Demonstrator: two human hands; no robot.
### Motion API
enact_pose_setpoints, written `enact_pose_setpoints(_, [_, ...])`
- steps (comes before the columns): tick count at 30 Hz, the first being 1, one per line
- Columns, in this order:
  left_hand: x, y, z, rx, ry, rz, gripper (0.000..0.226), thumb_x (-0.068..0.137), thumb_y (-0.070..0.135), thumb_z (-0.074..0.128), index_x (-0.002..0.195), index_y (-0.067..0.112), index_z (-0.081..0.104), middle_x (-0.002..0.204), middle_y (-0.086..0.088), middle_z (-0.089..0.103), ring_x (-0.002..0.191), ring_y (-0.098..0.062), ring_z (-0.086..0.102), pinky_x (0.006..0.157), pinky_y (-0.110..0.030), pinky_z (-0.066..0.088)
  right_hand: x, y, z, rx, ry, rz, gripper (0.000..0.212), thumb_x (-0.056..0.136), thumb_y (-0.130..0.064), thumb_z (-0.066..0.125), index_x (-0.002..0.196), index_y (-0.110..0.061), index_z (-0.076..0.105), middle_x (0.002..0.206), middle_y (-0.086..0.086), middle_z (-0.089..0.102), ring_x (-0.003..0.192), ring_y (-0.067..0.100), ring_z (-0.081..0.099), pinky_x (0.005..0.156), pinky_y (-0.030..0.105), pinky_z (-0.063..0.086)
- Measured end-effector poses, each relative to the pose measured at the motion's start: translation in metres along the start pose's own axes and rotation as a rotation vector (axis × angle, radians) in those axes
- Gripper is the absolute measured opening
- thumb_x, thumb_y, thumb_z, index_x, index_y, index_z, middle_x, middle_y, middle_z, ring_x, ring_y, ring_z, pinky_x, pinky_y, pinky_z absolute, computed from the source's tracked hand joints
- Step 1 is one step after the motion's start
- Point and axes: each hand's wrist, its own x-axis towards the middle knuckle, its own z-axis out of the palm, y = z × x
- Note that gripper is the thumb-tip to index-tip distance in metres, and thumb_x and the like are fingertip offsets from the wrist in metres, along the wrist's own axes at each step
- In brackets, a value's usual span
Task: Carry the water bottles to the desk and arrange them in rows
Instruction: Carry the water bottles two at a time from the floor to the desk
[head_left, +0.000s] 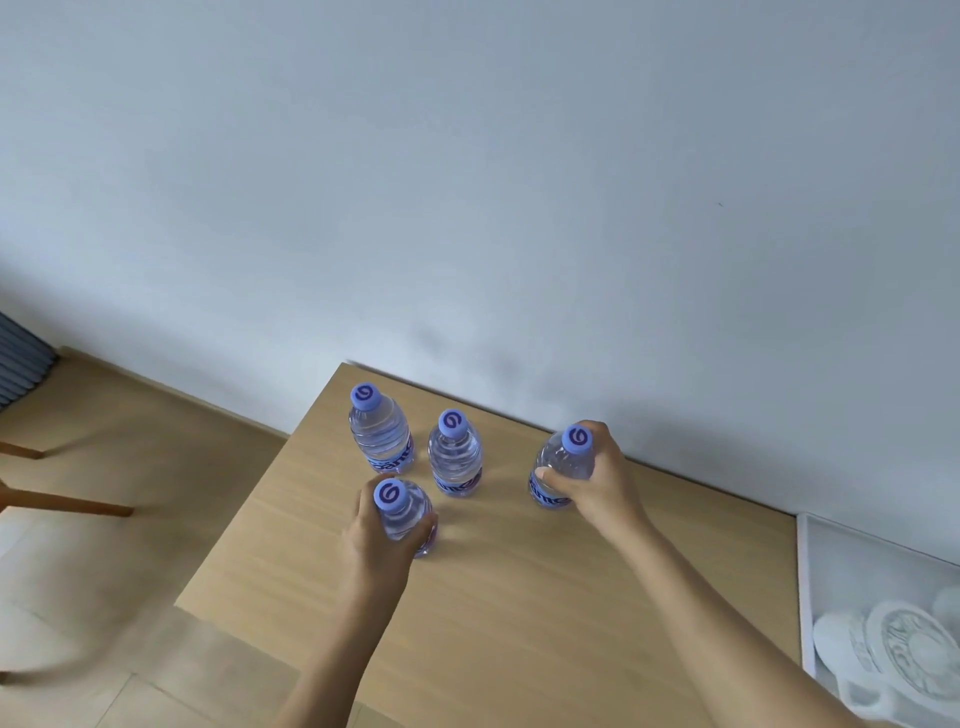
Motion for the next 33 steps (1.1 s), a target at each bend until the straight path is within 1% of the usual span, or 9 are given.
enact_pose_setpoints(5, [0.003, 0.003, -0.004, 0.003, -0.039, -0.012, 0.047, 0.064, -0.003, 0.084, 0.099, 0.013, 0.057, 0.089, -0.006, 0.065, 0.082, -0.024, 0.061, 0.073, -0.036, 0.050, -0.001, -0.007, -0.009, 0.008, -0.123, 0.062, 0.053, 0.069, -0.017, 0.087, 0.110, -0.024, 0.054, 0.106, -0.006, 0.066, 0.098, 0.012, 0.065, 0.083, 0.027, 0.052])
enact_pose_setpoints(7, [0.003, 0.013, -0.009, 0.031, -0.063, -0.011, 0.044, 0.063, -0.001, 0.085, 0.093, 0.017, 0.058, 0.086, -0.005, 0.065, 0.080, -0.025, 0.061, 0.071, -0.034, 0.050, -0.010, -0.010, -0.015, -0.010, -0.113, 0.098, 0.074, 0.070, -0.020, 0.088, 0.131, -0.023, 0.046, 0.124, -0.010, 0.055, 0.108, 0.009, 0.055, 0.080, 0.015, 0.044])
enact_pose_setpoints(9, [-0.001, 0.021, -0.012, 0.043, -0.082, 0.013, 0.050, 0.063, 0.003, 0.087, 0.098, 0.021, 0.057, 0.095, -0.003, 0.064, 0.087, -0.024, 0.061, 0.075, -0.034, 0.049, -0.023, -0.010, -0.023, -0.065, -0.081, 0.109, 0.083, 0.074, -0.024, 0.085, 0.142, -0.025, 0.038, 0.132, -0.013, 0.042, 0.117, 0.004, 0.042, 0.083, 0.016, 0.035])
enact_pose_setpoints(12, [-0.012, 0.038, -0.021, 0.177, -0.079, 0.221, 0.066, 0.067, 0.010, 0.087, 0.123, 0.016, 0.053, 0.117, 0.003, 0.052, 0.105, -0.018, 0.049, 0.087, -0.029, 0.039, -0.052, -0.011, -0.035, -0.139, -0.031, 0.124, 0.075, 0.081, -0.029, 0.079, 0.144, -0.024, 0.038, 0.140, -0.009, 0.044, 0.128, 0.011, 0.044, 0.090, 0.021, 0.032])
enact_pose_setpoints(15, [-0.029, 0.055, -0.024, 0.391, -0.145, 0.535, 0.065, 0.069, 0.007, 0.085, 0.126, 0.006, 0.054, 0.127, -0.007, 0.053, 0.116, -0.029, 0.046, 0.095, -0.041, 0.041, -0.089, -0.013, -0.045, -0.190, 0.010, 0.181, 0.070, 0.085, -0.031, 0.074, 0.146, -0.021, 0.040, 0.149, 0.000, 0.045, 0.135, 0.017, 0.043, 0.094, 0.020, 0.033])
enact_pose_setpoints(17, [-0.049, 0.063, -0.019, 0.475, -0.259, 0.647, 0.059, 0.070, 0.008, 0.085, 0.122, 0.001, 0.058, 0.126, -0.012, 0.057, 0.116, -0.036, 0.050, 0.097, -0.048, 0.042, -0.123, -0.014, -0.051, -0.211, 0.046, 0.222, 0.067, 0.087, -0.032, 0.072, 0.145, -0.019, 0.041, 0.147, 0.004, 0.046, 0.134, 0.019, 0.045, 0.095, 0.021, 0.035])
enact_pose_setpoints(24, [-0.142, 0.067, 0.012, 0.604, -0.762, 0.835, 0.037, 0.089, 0.031, 0.067, 0.121, 0.017, 0.059, 0.123, 0.006, 0.057, 0.113, -0.021, 0.049, 0.106, -0.039, 0.035, -0.271, 0.009, -0.064, -0.177, 0.136, 0.420, 0.054, 0.093, -0.040, 0.063, 0.140, -0.023, 0.045, 0.142, 0.004, 0.049, 0.128, 0.018, 0.048, 0.097, 0.027, 0.039])
enact_pose_setpoints(28, [-0.208, 0.055, 0.034, 0.634, -1.045, 0.989, 0.036, 0.093, 0.041, 0.059, 0.124, 0.025, 0.054, 0.127, 0.015, 0.053, 0.120, -0.010, 0.047, 0.098, -0.022, 0.036, -0.362, 0.035, -0.070, -0.066, 0.218, 0.583, 0.055, 0.093, -0.047, 0.060, 0.142, -0.027, 0.043, 0.140, 0.001, 0.048, 0.120, 0.016, 0.051, 0.100, 0.030, 0.043])
enact_pose_setpoints(33, [-0.299, 0.047, 0.072, 0.681, -1.353, 1.123, 0.036, 0.094, 0.046, 0.054, 0.125, 0.029, 0.051, 0.128, 0.018, 0.050, 0.120, -0.003, 0.046, 0.093, -0.020, 0.039, -0.476, 0.072, -0.074, 0.143, 0.472, 0.765, 0.056, 0.093, -0.047, 0.061, 0.141, -0.025, 0.044, 0.142, 0.003, 0.048, 0.123, 0.016, 0.050, 0.099, 0.028, 0.044])
